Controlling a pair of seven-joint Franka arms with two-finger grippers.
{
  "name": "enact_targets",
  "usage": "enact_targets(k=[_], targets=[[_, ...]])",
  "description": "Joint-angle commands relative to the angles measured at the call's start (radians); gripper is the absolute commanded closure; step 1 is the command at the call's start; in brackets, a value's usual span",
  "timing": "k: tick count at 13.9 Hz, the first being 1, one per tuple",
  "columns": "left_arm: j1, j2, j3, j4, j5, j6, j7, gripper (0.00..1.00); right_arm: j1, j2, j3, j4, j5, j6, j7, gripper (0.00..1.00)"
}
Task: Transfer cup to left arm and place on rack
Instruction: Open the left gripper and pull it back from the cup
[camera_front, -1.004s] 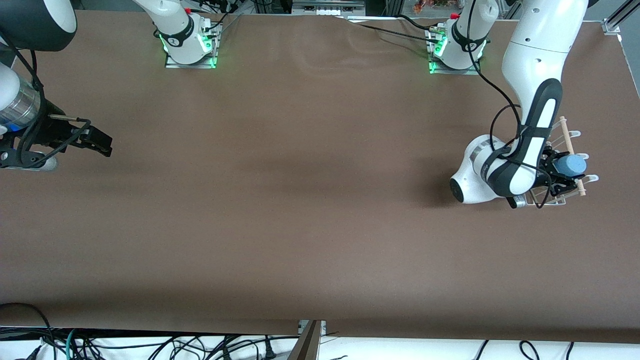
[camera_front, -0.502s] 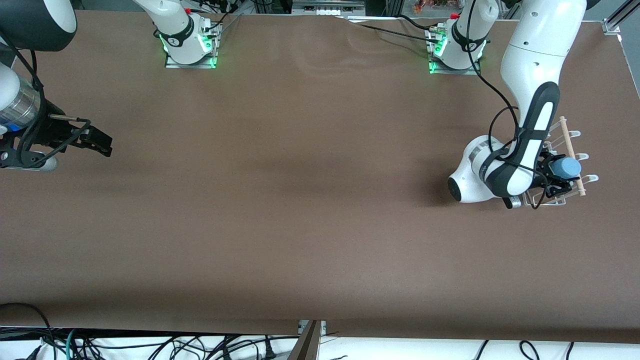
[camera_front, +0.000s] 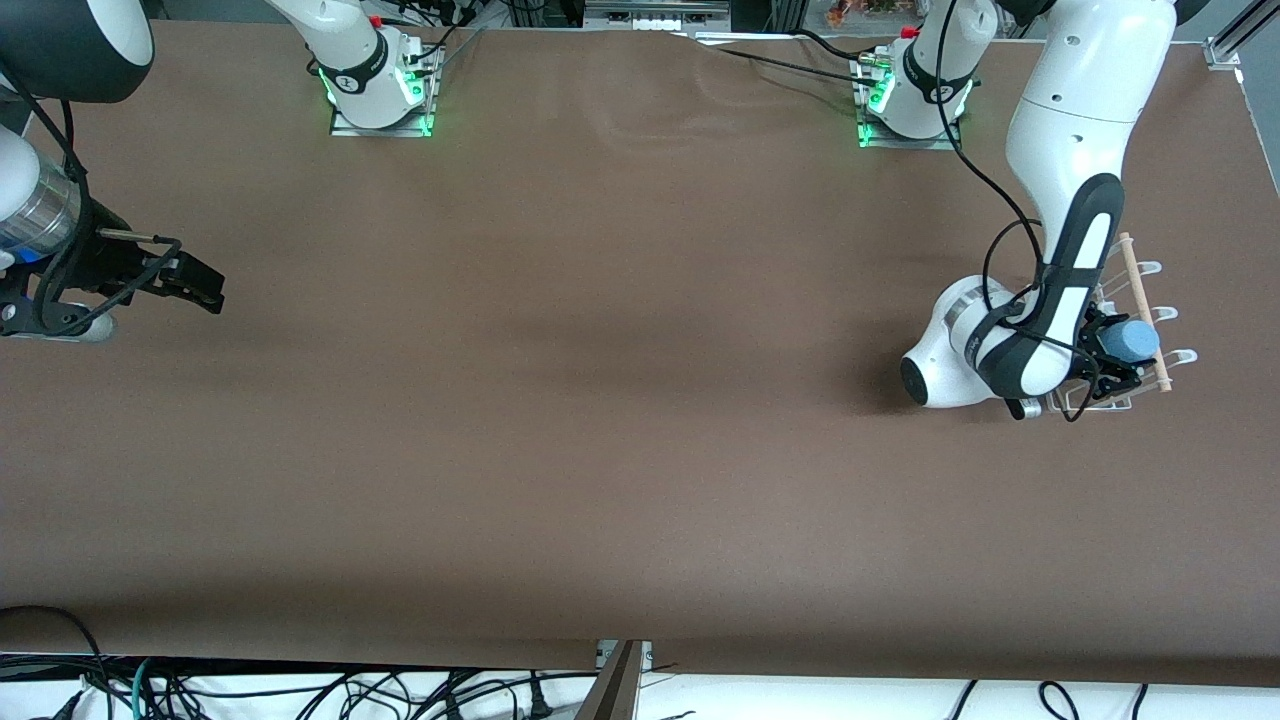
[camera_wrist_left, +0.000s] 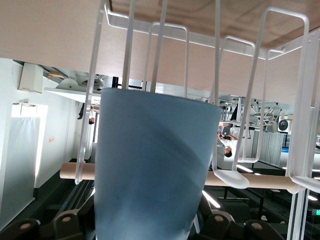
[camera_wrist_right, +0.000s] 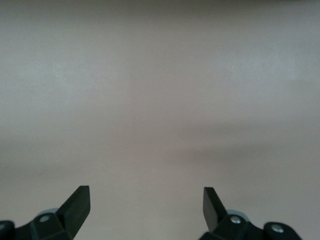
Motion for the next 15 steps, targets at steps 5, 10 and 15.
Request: enact_targets(k=[5, 10, 15], targets=[[0.003, -0.005, -0.003, 0.015, 0.029, -0.002, -0.044, 0.00, -0.009, -0.012, 0.002, -0.001, 0.016, -0.014, -0.017, 0.00], [0.004, -0.035, -0.001, 0.118, -0.037, -0.023, -0.044, 0.00, -0.009, -0.012, 0.002, -0.001, 0.016, -0.014, -0.017, 0.00], [-0.010, -0.045, -0.003, 0.366, -0.290, -0.104, -0.044, 0.00, -0.009, -0.003, 0.002, 0.014, 0.016, -0.016, -0.031, 0.00]])
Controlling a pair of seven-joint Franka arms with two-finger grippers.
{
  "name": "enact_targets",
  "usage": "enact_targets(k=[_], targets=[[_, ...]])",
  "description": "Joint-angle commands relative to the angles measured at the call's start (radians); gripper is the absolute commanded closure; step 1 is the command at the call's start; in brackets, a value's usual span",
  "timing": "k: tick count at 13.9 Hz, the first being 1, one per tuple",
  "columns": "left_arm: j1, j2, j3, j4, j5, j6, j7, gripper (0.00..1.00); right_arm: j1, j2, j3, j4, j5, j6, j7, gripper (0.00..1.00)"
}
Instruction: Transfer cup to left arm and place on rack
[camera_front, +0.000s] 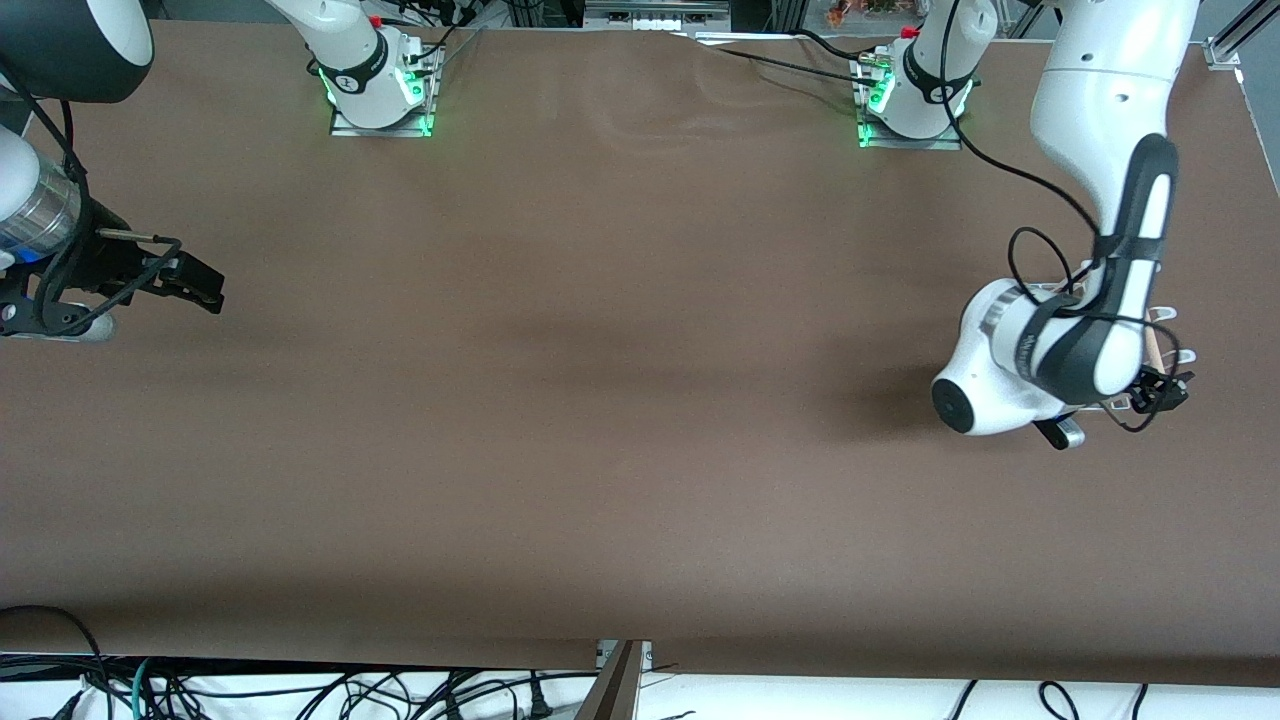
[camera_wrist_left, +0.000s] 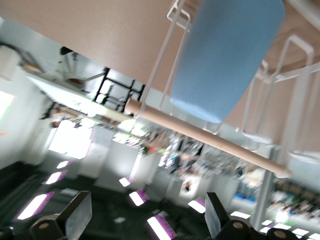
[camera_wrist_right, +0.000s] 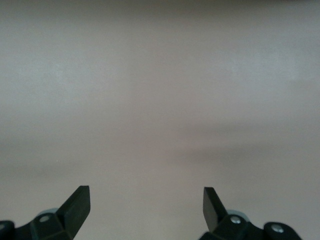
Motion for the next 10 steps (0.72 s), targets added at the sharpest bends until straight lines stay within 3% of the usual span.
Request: enact_targets(k=[1, 5, 9, 10], targets=[[-0.012, 0.001, -0.004, 0.155, -0.149, -0.064, -0.008, 0.00, -0.009, -0.003, 0.002, 0.017, 0.021, -0.015, -0.023, 0.00], [-0.018, -0.001, -0.004, 0.333, -0.374, -0.130, -0.070, 0.00, -0.014, -0.003, 0.001, 0.017, 0.044, -0.015, -0.023, 0.00], [-0.033, -0.109, -0.021, 0.379, -0.522, -0.135, -0.217, 0.00, -0.014, -0.003, 0.001, 0.017, 0.044, -0.015, -0.025, 0.00], [-0.029, -0.129, -0.016, 0.423, -0.610, -0.135, -0.254, 0.00, -0.014, -0.003, 0.001, 0.017, 0.044, -0.015, -0.025, 0.00]])
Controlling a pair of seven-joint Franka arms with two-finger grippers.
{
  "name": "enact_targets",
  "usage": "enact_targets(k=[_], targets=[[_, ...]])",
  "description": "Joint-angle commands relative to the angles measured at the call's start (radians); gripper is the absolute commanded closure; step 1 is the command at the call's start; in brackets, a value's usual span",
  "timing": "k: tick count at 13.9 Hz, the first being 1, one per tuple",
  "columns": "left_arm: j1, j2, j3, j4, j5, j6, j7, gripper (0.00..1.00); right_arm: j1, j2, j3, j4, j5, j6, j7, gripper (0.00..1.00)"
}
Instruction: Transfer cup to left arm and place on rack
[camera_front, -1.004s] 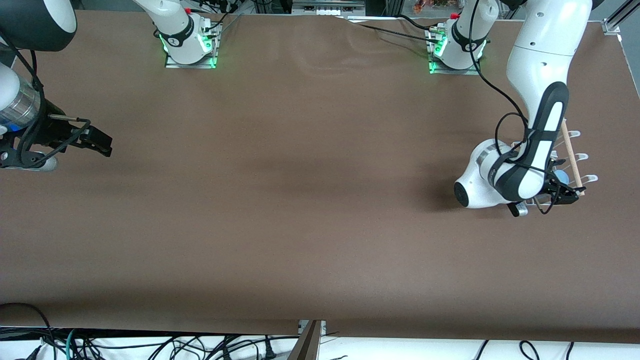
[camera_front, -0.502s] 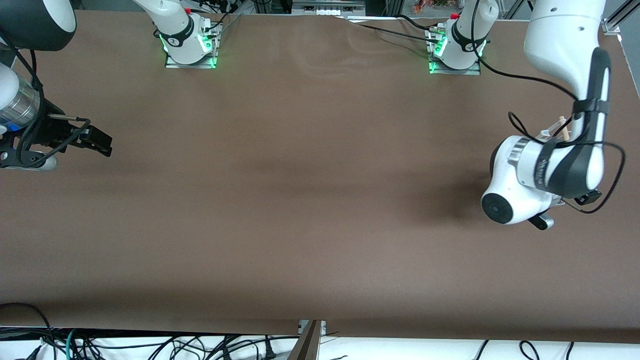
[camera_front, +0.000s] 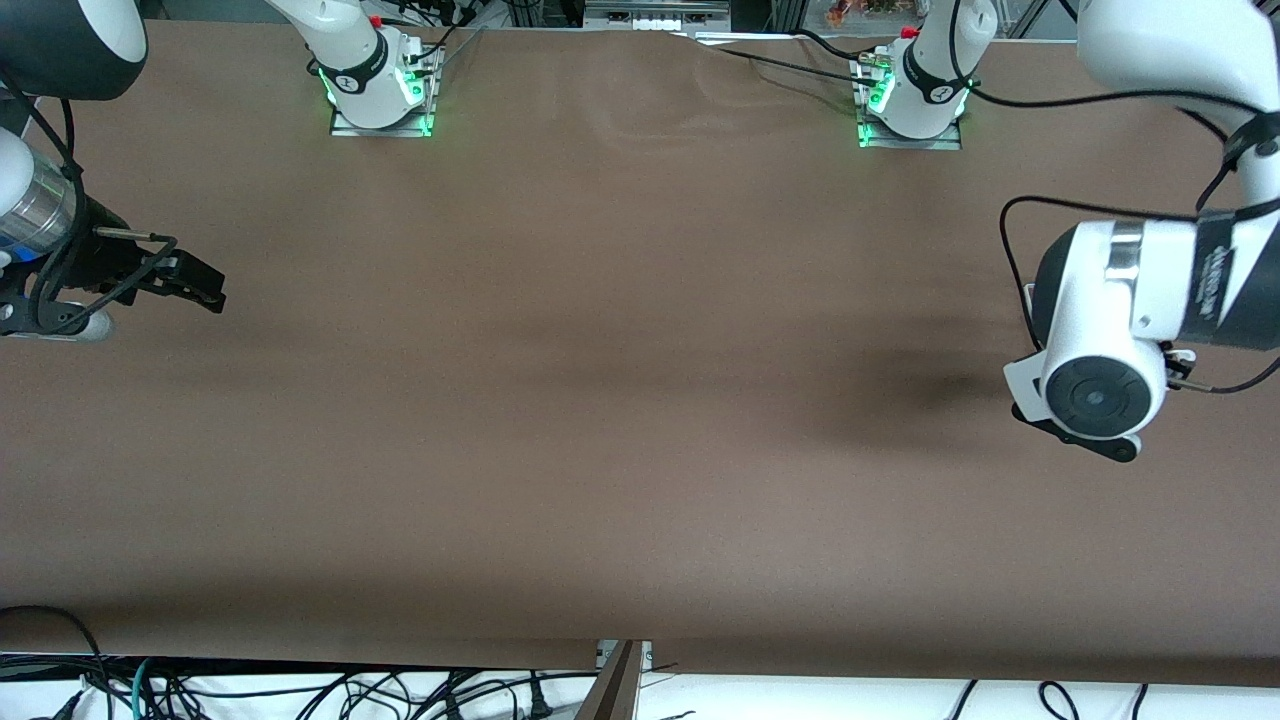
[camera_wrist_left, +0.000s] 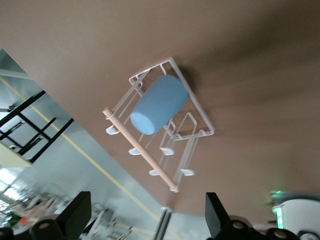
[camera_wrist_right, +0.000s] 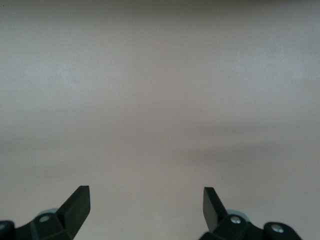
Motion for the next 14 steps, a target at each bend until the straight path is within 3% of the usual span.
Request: enact_targets(k=[1, 5, 8, 9, 11, 14], targets=[[0.009, -0.071, 0.006, 0.091, -0.205, -0.018, -0.096, 0.00, -0.012, -0.003, 0.004, 0.014, 0.020, -0.015, -0.023, 0.00], [0.102, -0.182, 0.010, 0.070, -0.507, 0.029, -0.257, 0.00, -0.014, -0.003, 0.004, 0.014, 0.020, -0.015, -0.023, 0.00], [0.158, -0.421, 0.006, -0.312, -0.579, 0.252, -0.250, 0.00, -0.014, -0.003, 0.004, 0.014, 0.020, -0.014, -0.023, 0.00], [0.165, -0.468, 0.006, -0.397, -0.573, 0.296, -0.247, 0.00, -0.014, -0.003, 0.004, 0.014, 0.020, -0.014, -0.023, 0.00], [0.168, -0.490, 0.012, -0.461, -0.565, 0.365, -0.247, 0.00, -0.012, -0.003, 0.004, 0.014, 0.022, -0.014, -0.022, 0.00], [0.156, -0.654, 0.013, -0.571, -0.554, 0.421, -0.267, 0.00, -0.014, -0.003, 0.004, 0.014, 0.020, -0.015, -0.025, 0.00]])
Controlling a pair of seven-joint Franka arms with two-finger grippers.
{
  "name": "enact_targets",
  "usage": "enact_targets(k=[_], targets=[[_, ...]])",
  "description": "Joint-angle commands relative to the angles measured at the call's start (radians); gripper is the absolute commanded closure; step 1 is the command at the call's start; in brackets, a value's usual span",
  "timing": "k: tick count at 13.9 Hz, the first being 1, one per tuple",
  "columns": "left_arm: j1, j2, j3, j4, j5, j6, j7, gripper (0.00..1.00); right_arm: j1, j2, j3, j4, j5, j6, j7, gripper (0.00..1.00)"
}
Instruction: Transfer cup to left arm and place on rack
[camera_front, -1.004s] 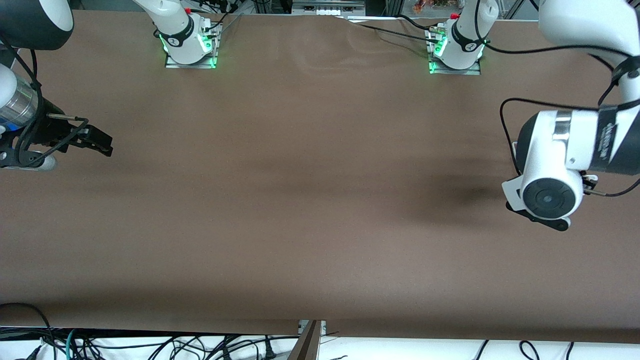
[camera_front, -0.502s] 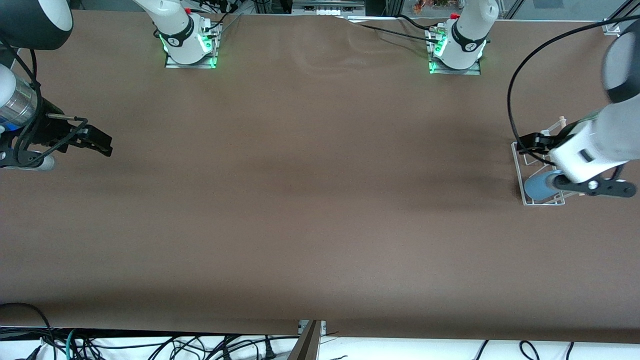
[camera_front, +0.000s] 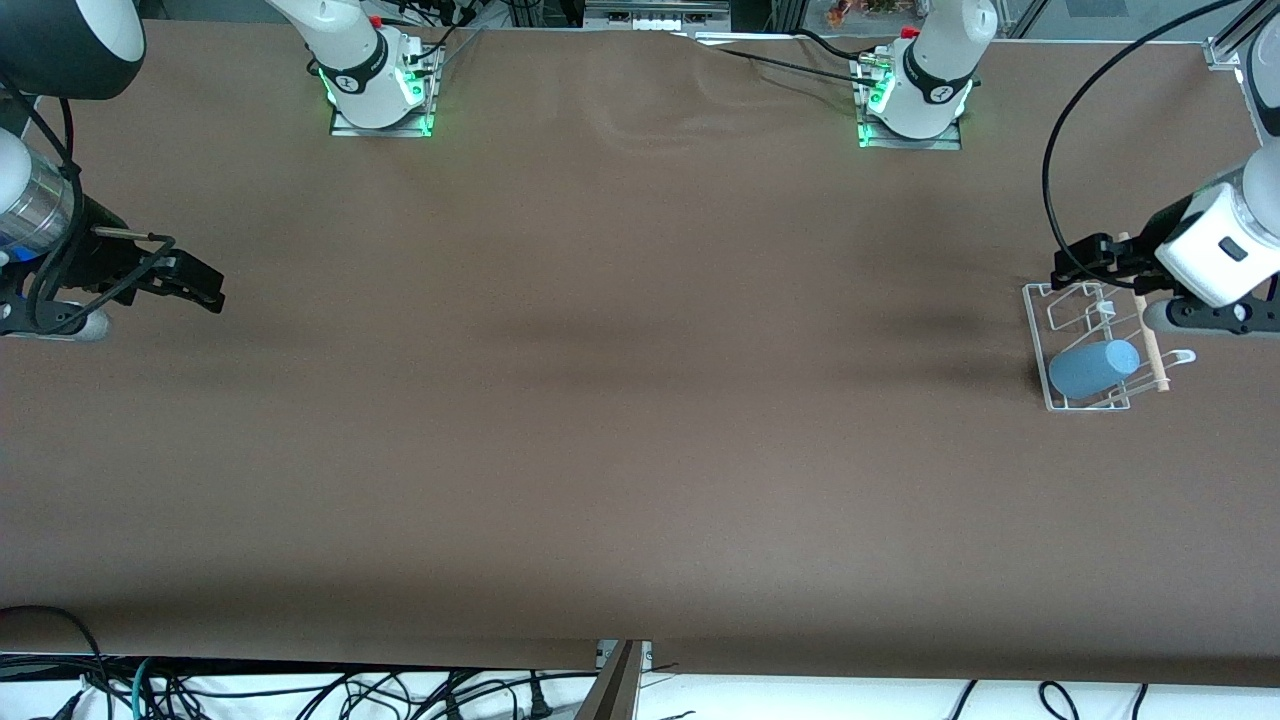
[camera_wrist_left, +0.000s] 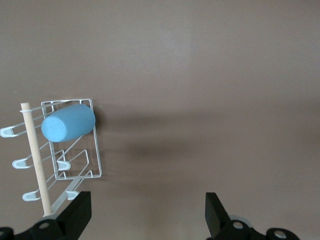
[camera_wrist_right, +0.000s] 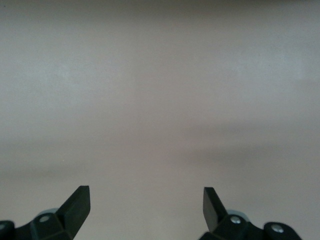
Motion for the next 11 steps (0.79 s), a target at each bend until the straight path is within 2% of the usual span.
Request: enact_targets(k=[1, 2, 5, 7, 11], targets=[[-0.014, -0.155, -0.001, -0.134, 0.061, 0.105, -0.037, 0.00, -0.016, -0.003, 0.003, 0.012, 0.017, -0.014, -0.025, 0.00], [-0.040, -0.155, -0.001, -0.137, 0.096, 0.101, -0.045, 0.00, -0.026, 0.002, 0.005, 0.012, 0.018, -0.014, -0.025, 0.00], [-0.089, -0.155, 0.036, -0.130, 0.101, 0.069, -0.052, 0.00, -0.026, 0.003, 0.006, 0.014, 0.018, -0.014, -0.025, 0.00], [-0.101, -0.144, 0.079, -0.126, 0.057, 0.070, -0.051, 0.00, -0.025, 0.003, 0.008, 0.014, 0.018, -0.014, -0.025, 0.00], [-0.101, -0.123, 0.080, -0.123, 0.040, 0.072, -0.045, 0.00, -0.026, 0.003, 0.008, 0.015, 0.018, -0.014, -0.025, 0.00]])
